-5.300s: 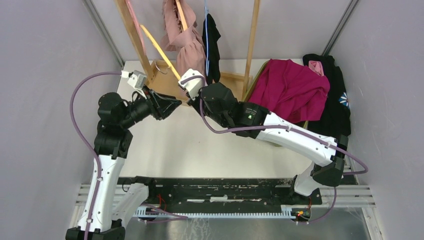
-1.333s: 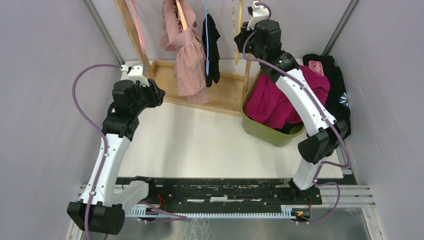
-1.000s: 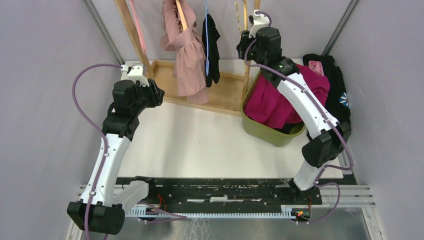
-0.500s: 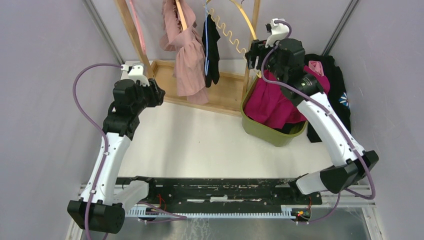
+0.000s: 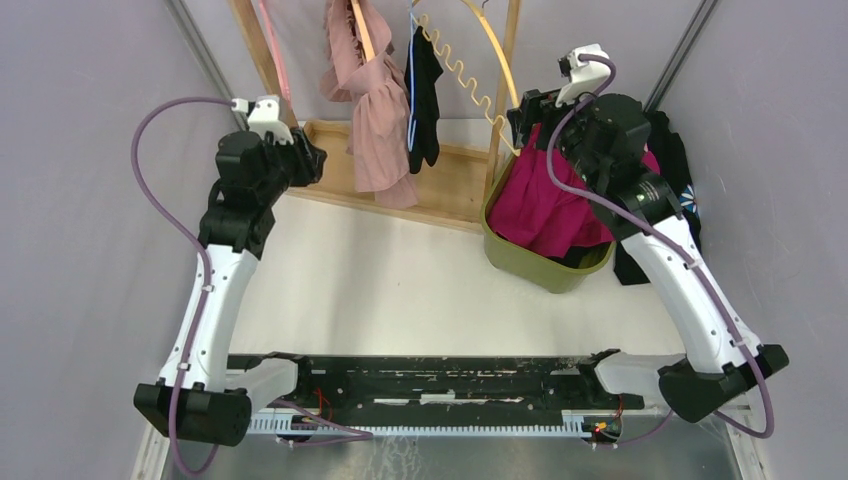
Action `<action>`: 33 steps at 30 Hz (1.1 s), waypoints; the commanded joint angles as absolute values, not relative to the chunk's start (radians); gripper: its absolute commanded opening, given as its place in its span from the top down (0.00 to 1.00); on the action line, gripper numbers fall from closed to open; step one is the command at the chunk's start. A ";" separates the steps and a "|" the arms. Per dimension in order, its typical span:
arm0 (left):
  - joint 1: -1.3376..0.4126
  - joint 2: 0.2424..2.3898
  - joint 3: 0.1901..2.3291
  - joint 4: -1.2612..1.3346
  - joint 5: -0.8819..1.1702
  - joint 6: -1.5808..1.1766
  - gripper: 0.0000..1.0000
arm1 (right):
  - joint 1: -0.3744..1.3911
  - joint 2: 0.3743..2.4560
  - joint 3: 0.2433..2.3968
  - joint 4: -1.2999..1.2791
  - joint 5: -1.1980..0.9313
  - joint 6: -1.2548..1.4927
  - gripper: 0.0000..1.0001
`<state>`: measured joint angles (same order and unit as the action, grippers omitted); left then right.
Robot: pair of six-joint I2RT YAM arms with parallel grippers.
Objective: Remove the skirt from the hanger
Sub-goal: Place the hanger at the clothesline, then pick up the hanger from the clothesline.
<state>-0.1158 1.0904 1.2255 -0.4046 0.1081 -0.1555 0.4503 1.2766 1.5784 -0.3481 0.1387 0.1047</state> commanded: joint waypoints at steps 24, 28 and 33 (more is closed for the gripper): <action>-0.415 1.572 1.935 -0.229 -0.103 -0.291 0.55 | 0.448 1.028 1.428 -0.342 0.095 0.089 0.23; -0.417 1.596 1.936 -0.227 -0.192 -0.240 0.53 | 0.448 1.020 1.418 -0.345 0.104 0.080 0.23; -0.417 1.637 1.965 -0.225 -0.259 -0.181 0.53 | 0.447 1.019 1.412 -0.342 0.112 0.076 0.24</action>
<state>-0.4187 1.6135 1.9041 -0.2592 -0.1509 -0.2710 0.4503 1.0328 1.4155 -0.3820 0.1024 0.0887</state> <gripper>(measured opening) 0.467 0.765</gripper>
